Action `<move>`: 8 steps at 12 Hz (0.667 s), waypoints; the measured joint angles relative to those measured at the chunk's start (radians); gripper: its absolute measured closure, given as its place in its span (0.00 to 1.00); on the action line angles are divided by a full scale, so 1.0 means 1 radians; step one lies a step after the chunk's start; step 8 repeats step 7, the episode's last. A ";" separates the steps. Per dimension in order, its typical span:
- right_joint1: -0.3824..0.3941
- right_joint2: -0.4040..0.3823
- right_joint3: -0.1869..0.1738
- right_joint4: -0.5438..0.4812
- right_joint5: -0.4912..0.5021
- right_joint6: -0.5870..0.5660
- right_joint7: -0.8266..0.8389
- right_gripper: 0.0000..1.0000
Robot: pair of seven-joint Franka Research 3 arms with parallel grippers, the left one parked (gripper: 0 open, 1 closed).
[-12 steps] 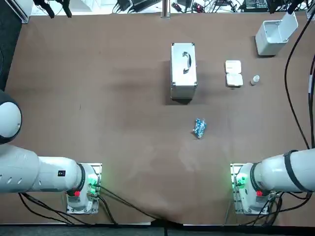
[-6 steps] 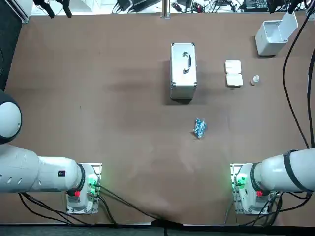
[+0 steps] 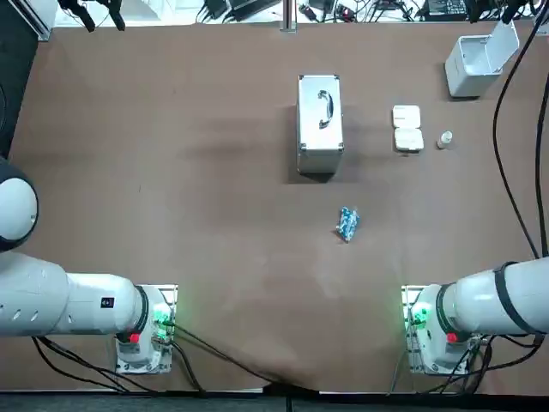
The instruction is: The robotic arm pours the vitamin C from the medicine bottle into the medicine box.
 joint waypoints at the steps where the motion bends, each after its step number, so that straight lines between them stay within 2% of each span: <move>1: 0.000 0.000 -0.002 0.001 0.000 0.001 0.000 0.00; 8: 0.000 -0.001 -0.007 0.002 0.000 0.010 -0.003 0.00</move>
